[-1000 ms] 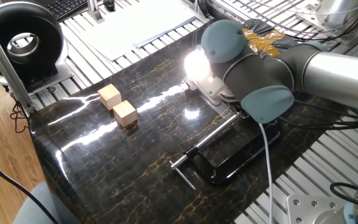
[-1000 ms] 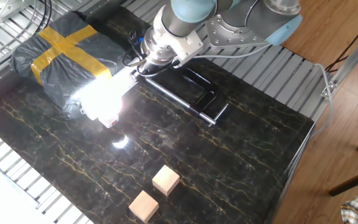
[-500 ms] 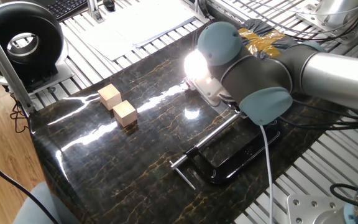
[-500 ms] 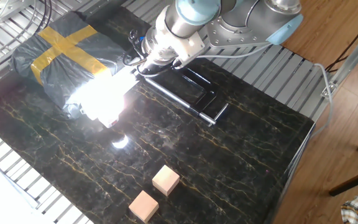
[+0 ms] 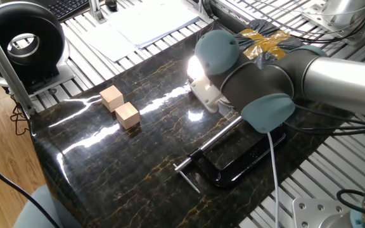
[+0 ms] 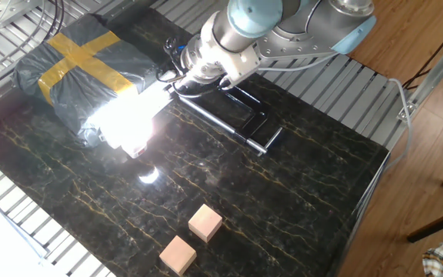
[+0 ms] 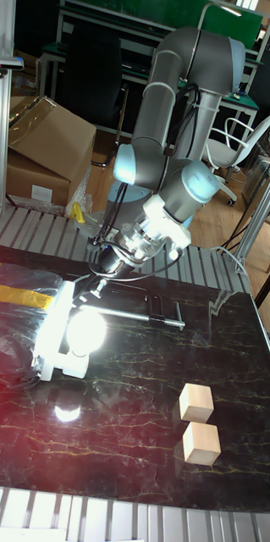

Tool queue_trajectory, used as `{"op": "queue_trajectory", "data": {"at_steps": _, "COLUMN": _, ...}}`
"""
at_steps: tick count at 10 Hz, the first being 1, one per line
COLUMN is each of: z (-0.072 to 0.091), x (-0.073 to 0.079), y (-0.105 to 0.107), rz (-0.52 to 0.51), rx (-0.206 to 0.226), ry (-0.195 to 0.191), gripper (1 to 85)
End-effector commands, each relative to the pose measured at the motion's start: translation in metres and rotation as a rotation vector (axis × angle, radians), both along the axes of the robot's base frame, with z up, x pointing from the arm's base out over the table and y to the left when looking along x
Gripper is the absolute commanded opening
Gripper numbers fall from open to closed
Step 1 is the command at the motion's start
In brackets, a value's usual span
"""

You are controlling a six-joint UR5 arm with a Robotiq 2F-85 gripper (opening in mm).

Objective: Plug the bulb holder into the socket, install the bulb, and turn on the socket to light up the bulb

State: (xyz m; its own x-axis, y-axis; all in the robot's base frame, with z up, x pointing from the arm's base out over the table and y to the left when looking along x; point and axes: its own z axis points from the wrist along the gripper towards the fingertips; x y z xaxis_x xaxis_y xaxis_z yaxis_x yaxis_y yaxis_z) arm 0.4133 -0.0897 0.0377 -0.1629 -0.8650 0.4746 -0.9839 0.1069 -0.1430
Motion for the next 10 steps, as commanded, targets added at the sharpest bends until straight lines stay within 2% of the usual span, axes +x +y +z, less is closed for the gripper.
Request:
{"op": "queue_trajectory", "data": {"at_steps": 1, "z": 0.003, "x": -0.001, "y": 0.025, "rz": -0.042, "rx": 0.101, "ry": 0.010, "gripper": 1.0}}
{"op": "queue_trajectory", "data": {"at_steps": 3, "z": 0.022, "x": 0.000, "y": 0.046, "rz": -0.098, "rx": 0.190, "ry": -0.039, "gripper": 1.0}}
{"op": "queue_trajectory", "data": {"at_steps": 5, "z": 0.044, "x": -0.011, "y": 0.064, "rz": -0.220, "rx": 0.290, "ry": -0.051, "gripper": 1.0}}
{"op": "queue_trajectory", "data": {"at_steps": 6, "z": 0.064, "x": -0.013, "y": 0.064, "rz": -0.287, "rx": 0.323, "ry": -0.072, "gripper": 1.0}}
{"op": "queue_trajectory", "data": {"at_steps": 8, "z": 0.092, "x": -0.016, "y": 0.064, "rz": -0.418, "rx": 0.426, "ry": -0.078, "gripper": 1.0}}
{"op": "queue_trajectory", "data": {"at_steps": 9, "z": 0.104, "x": -0.017, "y": 0.060, "rz": -0.553, "rx": 0.459, "ry": -0.109, "gripper": 1.0}}
{"op": "queue_trajectory", "data": {"at_steps": 10, "z": 0.111, "x": -0.010, "y": 0.046, "rz": -0.613, "rx": 0.448, "ry": -0.163, "gripper": 1.0}}
